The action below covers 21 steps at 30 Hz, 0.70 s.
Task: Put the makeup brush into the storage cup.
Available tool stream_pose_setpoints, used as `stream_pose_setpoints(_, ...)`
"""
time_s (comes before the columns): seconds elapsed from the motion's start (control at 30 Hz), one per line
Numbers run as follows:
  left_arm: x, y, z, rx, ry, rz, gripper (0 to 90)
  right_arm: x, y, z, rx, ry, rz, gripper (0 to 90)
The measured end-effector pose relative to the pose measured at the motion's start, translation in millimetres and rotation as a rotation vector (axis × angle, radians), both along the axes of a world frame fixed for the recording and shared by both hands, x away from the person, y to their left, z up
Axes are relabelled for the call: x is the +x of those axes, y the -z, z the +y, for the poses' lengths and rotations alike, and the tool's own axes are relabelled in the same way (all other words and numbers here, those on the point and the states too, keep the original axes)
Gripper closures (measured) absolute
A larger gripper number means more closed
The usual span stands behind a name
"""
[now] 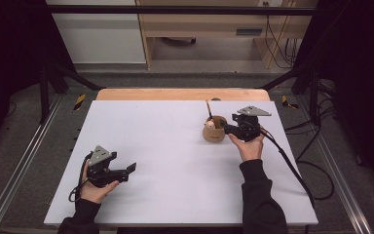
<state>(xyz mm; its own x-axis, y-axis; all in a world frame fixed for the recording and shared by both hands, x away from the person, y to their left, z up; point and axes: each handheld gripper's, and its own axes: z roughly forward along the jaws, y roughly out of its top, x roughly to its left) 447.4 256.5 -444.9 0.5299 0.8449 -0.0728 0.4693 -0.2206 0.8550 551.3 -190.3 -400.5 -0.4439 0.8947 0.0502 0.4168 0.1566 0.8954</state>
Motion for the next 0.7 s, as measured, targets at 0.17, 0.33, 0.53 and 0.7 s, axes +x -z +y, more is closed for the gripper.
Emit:
stream_pose_setpoints(0.17,0.2,0.2,0.0,-0.002,-0.001,0.000,11.6,-12.4,-0.6,-0.1,-0.004,-0.026,-0.017,32.0)
stream_pose_setpoints(0.33,0.2,0.2,-0.3,-0.001,0.001,0.001,11.4,-33.9,-2.0,4.8,-0.011,-0.055,-0.042,19.6)
stream_pose_setpoints(0.53,-0.3,-1.1,0.5,-0.009,0.001,-0.003,11.4,-50.6,-0.9,10.1,-0.024,-0.079,-0.057,11.6)
stream_pose_setpoints(0.7,-0.5,-1.9,0.8,-0.009,0.001,-0.006,11.3,-62.4,0.2,7.1,-0.001,-0.107,-0.076,8.4)
